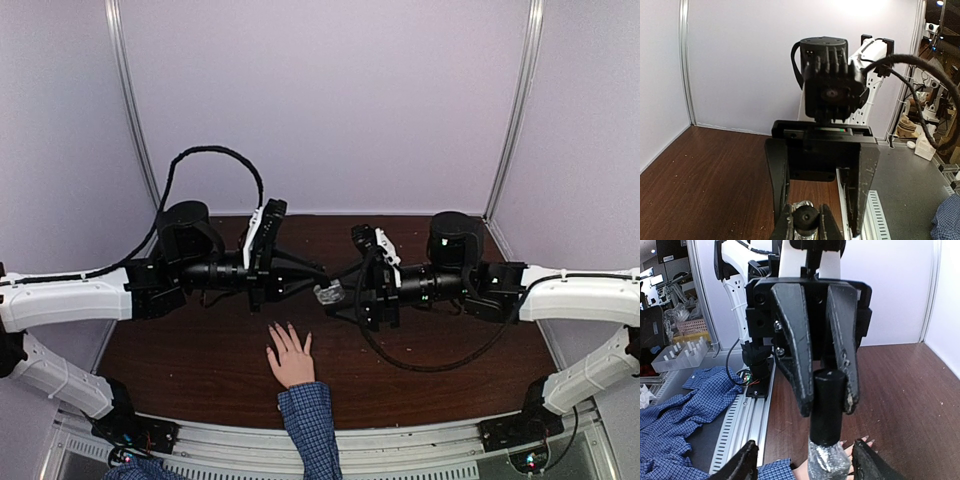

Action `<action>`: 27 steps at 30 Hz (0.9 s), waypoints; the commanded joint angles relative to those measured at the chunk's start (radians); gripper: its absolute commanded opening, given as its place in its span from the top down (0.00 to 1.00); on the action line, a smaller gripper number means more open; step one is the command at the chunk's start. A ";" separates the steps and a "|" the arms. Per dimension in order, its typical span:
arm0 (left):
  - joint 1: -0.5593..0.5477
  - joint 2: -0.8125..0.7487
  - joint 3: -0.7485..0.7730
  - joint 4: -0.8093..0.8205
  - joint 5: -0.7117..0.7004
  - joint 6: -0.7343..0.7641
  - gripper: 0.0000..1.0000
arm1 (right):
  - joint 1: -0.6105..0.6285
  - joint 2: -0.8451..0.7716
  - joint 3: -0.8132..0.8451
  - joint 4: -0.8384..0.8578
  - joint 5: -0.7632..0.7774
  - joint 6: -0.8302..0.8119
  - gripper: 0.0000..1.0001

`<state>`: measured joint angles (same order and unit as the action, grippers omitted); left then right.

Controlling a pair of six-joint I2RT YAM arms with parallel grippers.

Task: Paint the nails
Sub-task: Pass from the left arm to the right

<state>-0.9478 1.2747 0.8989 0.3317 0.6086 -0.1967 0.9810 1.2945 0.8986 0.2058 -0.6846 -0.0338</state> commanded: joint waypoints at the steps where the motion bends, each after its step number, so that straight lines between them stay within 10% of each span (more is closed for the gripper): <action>1: 0.003 -0.020 -0.009 0.097 -0.012 0.005 1.00 | -0.021 0.002 0.016 0.087 -0.039 0.070 0.44; 27: 0.003 -0.022 -0.003 0.046 0.000 0.001 0.98 | -0.048 0.056 0.090 -0.015 -0.133 0.074 0.82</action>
<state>-0.9478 1.2724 0.8894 0.3744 0.6056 -0.2050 0.9360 1.3472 0.9463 0.2192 -0.7860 0.0490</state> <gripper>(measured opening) 0.099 0.191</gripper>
